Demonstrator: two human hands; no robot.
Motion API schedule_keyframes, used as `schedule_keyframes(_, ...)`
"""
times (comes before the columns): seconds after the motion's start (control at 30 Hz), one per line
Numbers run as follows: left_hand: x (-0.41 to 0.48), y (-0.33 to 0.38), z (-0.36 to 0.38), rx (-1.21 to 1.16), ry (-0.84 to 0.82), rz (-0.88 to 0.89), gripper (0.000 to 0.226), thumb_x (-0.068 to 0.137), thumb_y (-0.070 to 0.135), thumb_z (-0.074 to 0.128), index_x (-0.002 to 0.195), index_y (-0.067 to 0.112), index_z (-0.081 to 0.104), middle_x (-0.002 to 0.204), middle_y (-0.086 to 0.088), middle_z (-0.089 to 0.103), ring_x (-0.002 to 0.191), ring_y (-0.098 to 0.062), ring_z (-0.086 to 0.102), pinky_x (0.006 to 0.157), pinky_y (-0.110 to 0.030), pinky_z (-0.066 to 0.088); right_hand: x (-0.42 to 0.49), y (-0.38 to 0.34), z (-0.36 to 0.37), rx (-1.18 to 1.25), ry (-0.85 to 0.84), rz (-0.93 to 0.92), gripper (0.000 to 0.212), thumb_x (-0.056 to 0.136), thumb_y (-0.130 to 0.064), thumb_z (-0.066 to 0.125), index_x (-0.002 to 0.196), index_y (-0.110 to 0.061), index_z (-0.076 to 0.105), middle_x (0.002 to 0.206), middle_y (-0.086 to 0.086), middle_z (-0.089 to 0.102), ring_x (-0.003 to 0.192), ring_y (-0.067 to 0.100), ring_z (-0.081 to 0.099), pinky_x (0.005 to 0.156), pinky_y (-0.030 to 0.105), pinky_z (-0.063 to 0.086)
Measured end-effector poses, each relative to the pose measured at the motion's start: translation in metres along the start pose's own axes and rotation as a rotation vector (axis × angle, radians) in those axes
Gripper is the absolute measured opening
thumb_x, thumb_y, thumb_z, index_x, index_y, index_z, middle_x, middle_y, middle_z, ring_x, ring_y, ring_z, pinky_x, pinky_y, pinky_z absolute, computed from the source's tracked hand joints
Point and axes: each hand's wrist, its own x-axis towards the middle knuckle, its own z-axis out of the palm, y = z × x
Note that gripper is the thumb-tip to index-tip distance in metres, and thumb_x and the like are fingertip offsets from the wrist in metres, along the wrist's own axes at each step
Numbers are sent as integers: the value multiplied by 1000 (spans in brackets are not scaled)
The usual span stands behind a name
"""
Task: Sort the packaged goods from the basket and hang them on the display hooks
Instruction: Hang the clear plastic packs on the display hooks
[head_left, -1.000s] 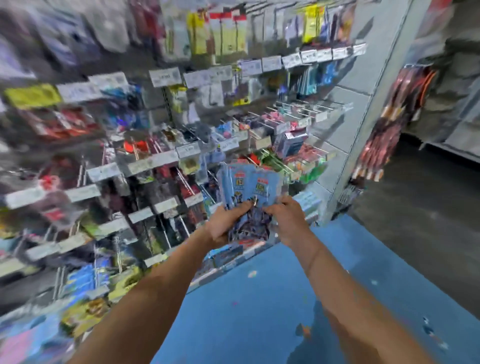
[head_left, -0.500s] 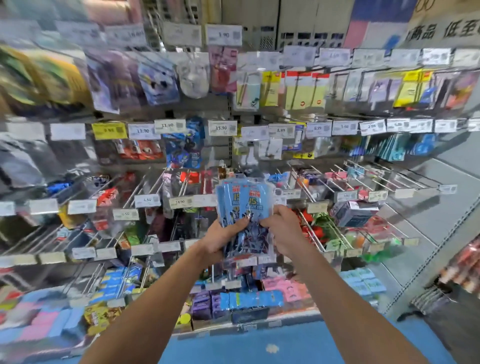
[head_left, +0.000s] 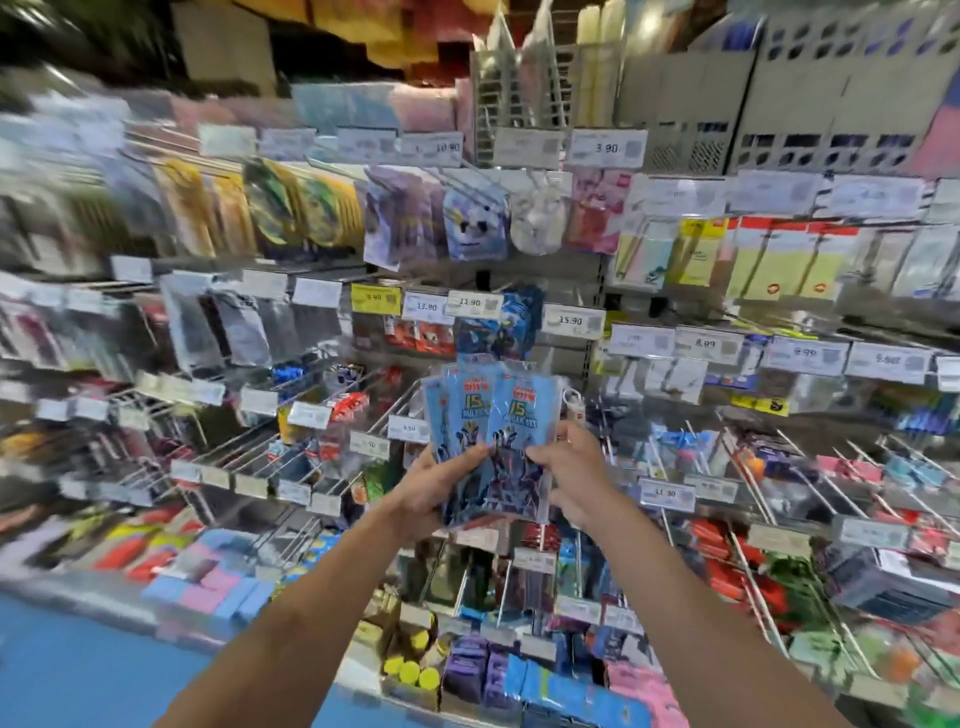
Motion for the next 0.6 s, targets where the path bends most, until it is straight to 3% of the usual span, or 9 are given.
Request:
schedule_keyframes(0.1, -5, 14, -38, 1, 73, 22, 59, 84, 24, 78, 134, 2, 56, 121, -25, 71, 111, -43, 70, 94, -64, 55, 11, -7, 28, 65, -38, 16, 21, 91, 9, 62, 107, -5, 56, 113, 18, 68, 96, 28, 66, 84, 44, 56)
schedule_keyframes(0.17, -8, 22, -67, -10, 127, 41, 62, 83, 24, 82, 136, 3, 57, 121, -25, 72, 110, -44, 70, 95, -69, 52, 16, -12, 50, 73, -67, 16, 23, 91, 12, 60, 106, -5, 56, 107, 16, 68, 87, 24, 65, 75, 39, 55)
schedule_keyframes(0.27, -11, 36, -122, -76, 208, 31, 52, 89, 26, 72, 135, 5, 59, 122, -23, 72, 110, -43, 71, 91, -59, 58, 26, -16, 102, 96, -122, 22, 26, 90, 16, 56, 108, -3, 53, 102, 17, 67, 84, 22, 64, 72, 37, 53)
schedule_keyframes(0.37, -12, 53, -172, -156, 247, 6, 31, 99, 26, 59, 119, 4, 67, 114, -22, 74, 98, -39, 75, 83, -50, 62, 37, -21, 153, 37, -152, 34, 32, 92, 12, 57, 121, 0, 51, 104, 14, 67, 87, 22, 65, 73, 35, 54)
schedule_keyframes(0.5, -4, 83, -258, -212, 234, -4, 33, 87, 29, 62, 103, 6, 79, 111, -21, 76, 91, -37, 76, 80, -50, 64, 59, -23, 228, -3, -151, 67, 35, 91, 9, 56, 123, -2, 47, 114, 20, 66, 91, 24, 63, 77, 36, 51)
schedule_keyframes(0.6, 0, 103, -317, -212, 236, 5, 39, 82, 23, 62, 115, 4, 71, 103, -17, 77, 86, -35, 77, 71, -49, 65, 67, -21, 278, -49, -140, 85, 26, 94, 7, 54, 116, -1, 44, 106, 15, 61, 84, 18, 59, 84, 43, 53)
